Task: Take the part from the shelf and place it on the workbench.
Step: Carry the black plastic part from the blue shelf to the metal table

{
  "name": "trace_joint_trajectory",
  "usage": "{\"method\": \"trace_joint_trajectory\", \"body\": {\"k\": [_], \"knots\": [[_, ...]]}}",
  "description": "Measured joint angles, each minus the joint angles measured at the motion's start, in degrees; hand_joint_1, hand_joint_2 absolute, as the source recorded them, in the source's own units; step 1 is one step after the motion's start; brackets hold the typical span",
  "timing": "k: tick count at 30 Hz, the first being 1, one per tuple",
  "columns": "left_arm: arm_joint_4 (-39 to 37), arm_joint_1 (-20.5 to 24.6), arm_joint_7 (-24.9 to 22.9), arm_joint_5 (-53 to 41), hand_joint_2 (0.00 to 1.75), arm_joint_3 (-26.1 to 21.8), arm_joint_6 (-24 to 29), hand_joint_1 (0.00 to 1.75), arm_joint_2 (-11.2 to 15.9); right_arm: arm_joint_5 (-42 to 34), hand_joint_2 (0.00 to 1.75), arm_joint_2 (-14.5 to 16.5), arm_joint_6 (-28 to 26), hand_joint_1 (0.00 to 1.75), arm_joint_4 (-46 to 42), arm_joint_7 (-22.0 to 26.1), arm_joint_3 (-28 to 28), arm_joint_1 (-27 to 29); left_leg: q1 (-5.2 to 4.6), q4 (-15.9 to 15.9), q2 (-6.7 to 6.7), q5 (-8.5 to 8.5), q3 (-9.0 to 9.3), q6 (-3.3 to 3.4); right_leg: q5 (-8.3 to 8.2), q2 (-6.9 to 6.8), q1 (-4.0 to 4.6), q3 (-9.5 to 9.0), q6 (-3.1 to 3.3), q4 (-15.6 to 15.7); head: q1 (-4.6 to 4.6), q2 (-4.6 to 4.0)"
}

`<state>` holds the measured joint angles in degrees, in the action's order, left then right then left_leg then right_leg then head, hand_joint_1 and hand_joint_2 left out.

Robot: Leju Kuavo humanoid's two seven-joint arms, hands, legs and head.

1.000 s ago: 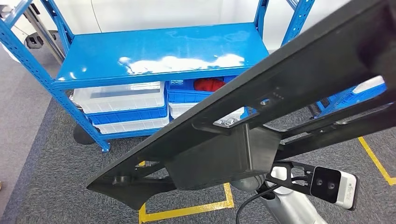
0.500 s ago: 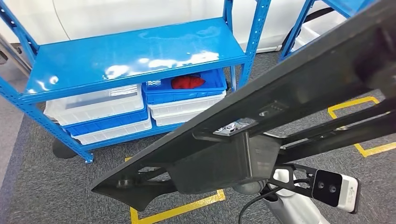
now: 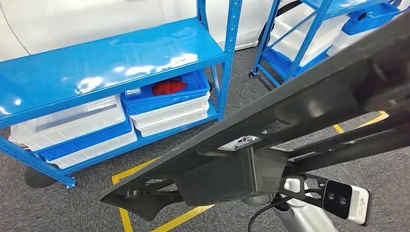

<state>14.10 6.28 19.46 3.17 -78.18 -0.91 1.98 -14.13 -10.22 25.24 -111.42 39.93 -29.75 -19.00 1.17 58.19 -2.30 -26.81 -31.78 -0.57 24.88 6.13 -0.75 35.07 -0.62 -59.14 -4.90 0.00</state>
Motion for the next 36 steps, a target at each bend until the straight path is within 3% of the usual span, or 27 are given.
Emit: {"method": "trace_joint_trajectory", "body": {"k": [2,4,5,6,7,9,10,11,13,15,17,19,20,21,22,24,26,28,30,32,34,36], "knots": [[0.0,0.1,0.0,0.0,1.75,0.1,0.6,0.00,0.0,0.2,1.75,0.0,0.4,1.75,-0.1,0.0,0.8,0.4,0.06,-0.5,1.22,0.40,0.07,0.89,1.83,-2.31,0.09,1.20,-0.54,-2.6,0.00,0.00],[0.0,-0.1,0.1,0.0,1.75,0.1,1.0,0.00,0.0,0.1,1.75,0.2,0.9,1.75,-0.2,0.0,1.4,0.6,-0.23,-0.6,2.55,0.49,0.00,1.38,5.53,-4.91,0.05,4.24,-0.81,-9.3,0.00,0.00],[0.0,-0.2,0.1,0.0,1.75,0.1,1.2,0.00,0.0,-0.1,1.75,0.3,1.2,1.75,-0.2,0.0,1.7,0.7,-0.37,-0.6,3.26,0.47,-0.07,1.53,6.99,-5.35,0.00,5.86,-0.89,-12.9,0.00,0.00],[0.0,-0.2,0.2,0.0,1.75,0.2,1.3,0.00,0.0,-0.3,1.75,0.4,1.6,1.75,-0.1,0.0,2.1,0.8,-0.49,-0.6,3.96,0.46,-0.11,1.55,7.54,-5.57,-0.01,6.82,-0.91,-15.1,0.00,0.00],[0.0,-0.1,0.3,0.0,1.75,0.2,1.4,0.00,0.0,-0.4,1.75,0.4,2.1,1.75,0.0,0.0,2.5,0.9,-0.59,-0.5,4.63,0.45,-0.12,1.56,7.03,-5.73,0.00,6.79,-0.85,-15.3,0.00,0.00],[0.0,0.1,0.5,0.0,1.75,0.4,1.4,0.00,0.1,-0.6,1.75,0.6,2.6,1.75,0.1,0.0,3.3,0.8,-0.78,-0.5,5.88,0.38,0.02,1.50,3.72,-6.66,0.14,3.53,-0.39,-9.6,0.00,0.00],[0.0,0.2,0.6,0.0,1.75,0.5,1.2,0.00,0.1,-0.7,1.75,0.7,2.7,1.75,0.1,0.0,3.7,0.7,-0.98,-0.5,6.41,0.29,0.10,1.38,2.35,-7.99,0.43,1.39,0.02,-5.6,0.00,0.00],[0.0,0.2,0.7,0.0,1.75,0.6,1.0,0.00,0.2,-0.8,1.75,0.8,2.7,1.75,0.1,0.0,4.0,0.5,-1.18,-0.4,6.90,0.19,0.15,1.19,1.46,-9.12,0.72,-0.21,0.48,-2.4,-0.01,0.00],[0.0,0.3,0.7,0.0,1.75,0.8,0.6,0.00,0.4,-0.9,1.75,1.0,2.7,1.75,0.1,0.0,4.5,0.3,-1.52,-0.4,7.99,0.04,0.21,0.69,1.22,-10.12,1.22,-1.16,1.21,0.1,-0.01,0.00],[0.0,0.5,0.6,0.0,1.75,1.0,0.3,0.00,0.7,-0.8,1.75,1.1,2.6,1.75,0.1,0.0,5.1,0.3,-1.52,-0.3,8.81,-0.18,0.31,0.13,0.85,-8.83,1.08,-0.98,1.83,0.5,0.00,0.00],[0.0,0.6,0.0,0.0,1.75,1.2,0.3,0.00,1.0,-0.7,1.75,1.2,2.3,1.75,0.0,0.0,5.5,0.3,-1.26,1.8,6.84,-1.88,-0.40,-0.54,0.38,-7.64,0.73,-1.05,2.46,1.0,-0.01,0.00],[0.0,0.4,-1.5,0.0,1.75,1.6,0.8,0.00,1.3,-0.5,1.75,1.3,2.2,1.75,-0.1,0.0,5.8,0.5,-0.97,8.3,3.88,-5.55,-3.15,-1.10,0.09,-6.35,0.57,-0.97,2.82,1.1,-0.01,0.00],[0.0,0.2,-2.2,0.0,1.75,1.7,1.1,0.00,1.4,-0.3,1.75,1.4,2.3,1.75,-0.1,0.0,5.9,0.8,-0.89,12.1,3.23,-7.19,-4.87,-1.30,0.02,-5.64,0.56,-0.89,2.91,1.1,-0.01,0.00],[0.0,0.0,-2.8,0.0,1.75,1.8,1.5,0.00,1.5,-0.1,1.75,1.4,2.4,1.75,-0.1,0.0,6.0,1.1,-0.83,14.9,2.99,-7.94,-6.11,-1.45,-0.01,-4.87,0.56,-0.85,2.94,1.0,-0.01,0.00],[0.0,-0.1,-3.2,0.0,1.75,1.9,1.7,0.00,1.5,0.1,1.75,1.4,2.5,1.75,-0.1,0.0,6.2,1.4,-0.75,15.8,2.88,-7.59,-6.53,-1.54,-0.03,-4.09,0.55,-0.82,2.92,0.9,0.00,0.00],[0.0,-0.2,-3.6,0.0,1.75,2.0,1.9,0.00,1.6,0.7,1.75,1.5,2.6,1.75,0.0,0.0,6.4,1.8,-0.47,10.7,2.19,-3.86,-4.23,-1.54,-0.01,-2.56,0.52,-0.81,2.78,0.6,0.00,0.00],[0.0,-0.4,-3.8,0.0,1.75,2.0,1.5,0.00,1.8,1.6,1.75,2.0,2.7,1.75,0.0,0.0,6.8,2.0,-0.14,3.2,-0.23,-0.86,-0.90,-1.25,0.00,-1.12,0.57,-0.54,2.33,0.2,0.00,0.00],[0.0,-0.5,-4.0,-0.1,1.75,2.1,1.0,0.00,2.0,2.6,1.75,2.6,2.7,1.75,0.0,0.0,7.3,2.2,-0.14,0.3,-1.54,-0.45,0.30,-0.74,-0.30,0.09,0.48,0.03,1.54,0.1,-0.01,0.00],[0.0,-0.4,-4.2,0.0,1.75,2.2,0.7,0.00,2.1,2.8,1.75,2.8,2.5,1.75,-0.1,0.0,7.9,2.5,-0.16,-0.1,-0.49,-0.15,0.33,-0.03,-0.66,1.01,0.27,0.42,0.74,0.1,-0.01,0.00],[0.0,-0.2,-4.3,0.0,1.75,2.3,0.5,0.00,2.3,2.7,1.75,2.8,2.4,1.75,-0.3,0.0,8.5,2.7,-0.01,-0.6,0.83,0.32,0.42,0.87,0.54,-0.80,0.37,1.29,0.16,-1.5,0.00,0.00],[0.0,-0.3,-4.4,0.0,1.75,2.4,0.1,0.00,2.4,2.7,1.75,2.8,2.2,1.75,-0.6,0.0,8.9,3.0,-0.11,-0.9,2.25,0.55,0.39,1.44,3.99,-4.12,0.40,3.96,-0.29,-7.3,0.02,0.00],[0.0,-0.6,-4.5,0.0,1.75,2.4,-0.2,0.00,2.4,2.8,1.75,2.8,1.8,1.75,-0.8,0.0,8.9,3.5,-0.28,-0.9,3.75,0.54,0.23,1.57,6.84,-5.43,0.16,6.93,-0.64,-14.0,0.02,0.00]]}}
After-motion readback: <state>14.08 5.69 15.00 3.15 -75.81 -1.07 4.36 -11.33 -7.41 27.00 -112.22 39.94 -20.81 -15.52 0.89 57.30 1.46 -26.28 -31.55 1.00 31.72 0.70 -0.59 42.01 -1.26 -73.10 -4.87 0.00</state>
